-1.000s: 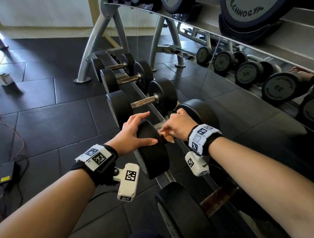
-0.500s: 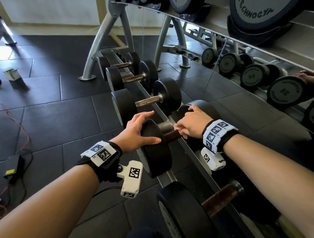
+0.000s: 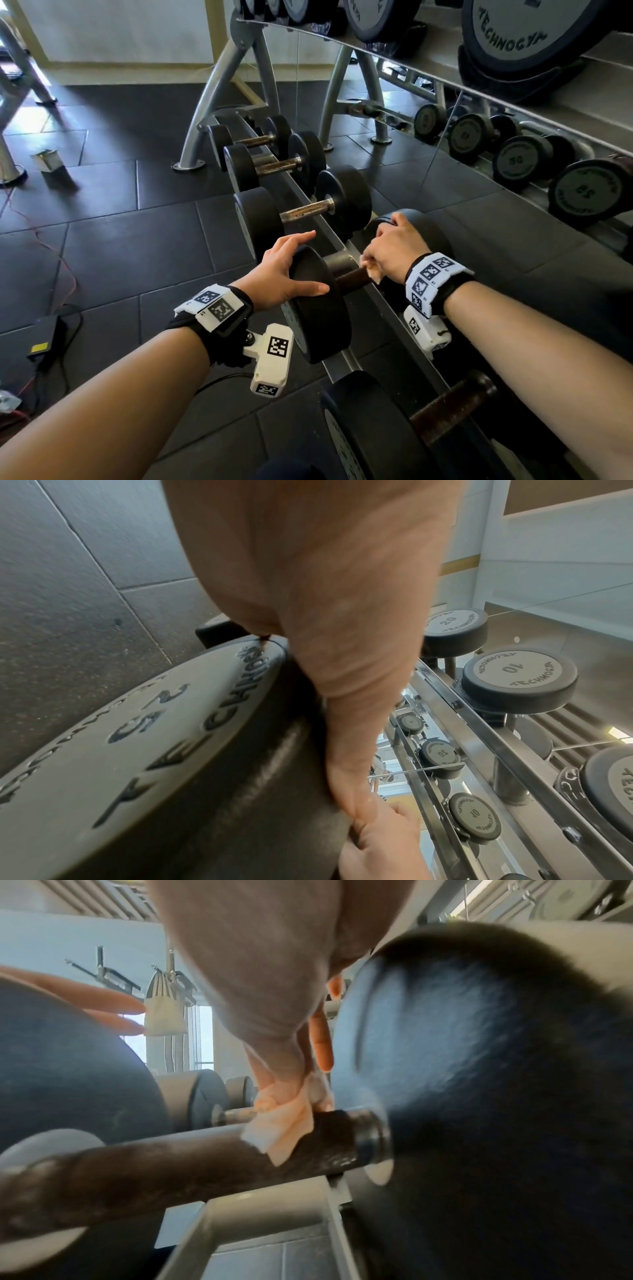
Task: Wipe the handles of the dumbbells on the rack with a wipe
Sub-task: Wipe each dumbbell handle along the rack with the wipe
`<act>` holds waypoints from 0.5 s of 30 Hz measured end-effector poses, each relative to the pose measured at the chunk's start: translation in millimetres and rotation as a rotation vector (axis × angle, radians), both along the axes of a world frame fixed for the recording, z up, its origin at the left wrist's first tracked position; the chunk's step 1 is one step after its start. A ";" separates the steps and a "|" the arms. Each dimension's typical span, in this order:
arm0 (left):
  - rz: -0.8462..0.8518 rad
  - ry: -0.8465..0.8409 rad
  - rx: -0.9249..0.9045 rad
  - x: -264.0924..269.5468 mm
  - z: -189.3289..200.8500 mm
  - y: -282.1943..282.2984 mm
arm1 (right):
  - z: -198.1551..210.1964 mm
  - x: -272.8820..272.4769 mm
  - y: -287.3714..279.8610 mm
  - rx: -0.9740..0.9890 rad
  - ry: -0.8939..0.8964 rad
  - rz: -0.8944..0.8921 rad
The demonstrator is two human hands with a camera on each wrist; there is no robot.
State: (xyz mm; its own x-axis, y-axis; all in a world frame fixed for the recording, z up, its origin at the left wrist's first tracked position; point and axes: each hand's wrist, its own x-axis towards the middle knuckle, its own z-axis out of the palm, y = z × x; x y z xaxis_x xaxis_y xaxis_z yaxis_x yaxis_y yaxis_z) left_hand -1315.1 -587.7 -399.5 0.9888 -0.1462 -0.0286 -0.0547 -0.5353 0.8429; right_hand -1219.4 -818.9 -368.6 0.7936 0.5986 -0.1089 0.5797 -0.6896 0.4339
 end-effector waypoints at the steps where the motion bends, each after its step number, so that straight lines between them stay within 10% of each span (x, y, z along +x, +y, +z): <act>1: 0.001 0.000 0.001 0.5 -0.1 0.3 | 1.2 -0.3 -1.0 -0.027 -0.020 -0.021; 15: -0.001 0.044 0.036 4.6 0.1 2.9 | -0.7 -8.5 4.2 -0.028 -0.064 0.004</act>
State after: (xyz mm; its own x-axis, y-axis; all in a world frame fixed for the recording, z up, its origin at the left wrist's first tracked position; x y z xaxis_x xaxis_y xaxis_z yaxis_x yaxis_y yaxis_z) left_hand -1310.5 -584.8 -399.3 0.9863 -0.1454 -0.0779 -0.0182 -0.5655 0.8245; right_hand -1227.9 -814.7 -369.4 0.7970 0.5994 -0.0744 0.5529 -0.6743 0.4895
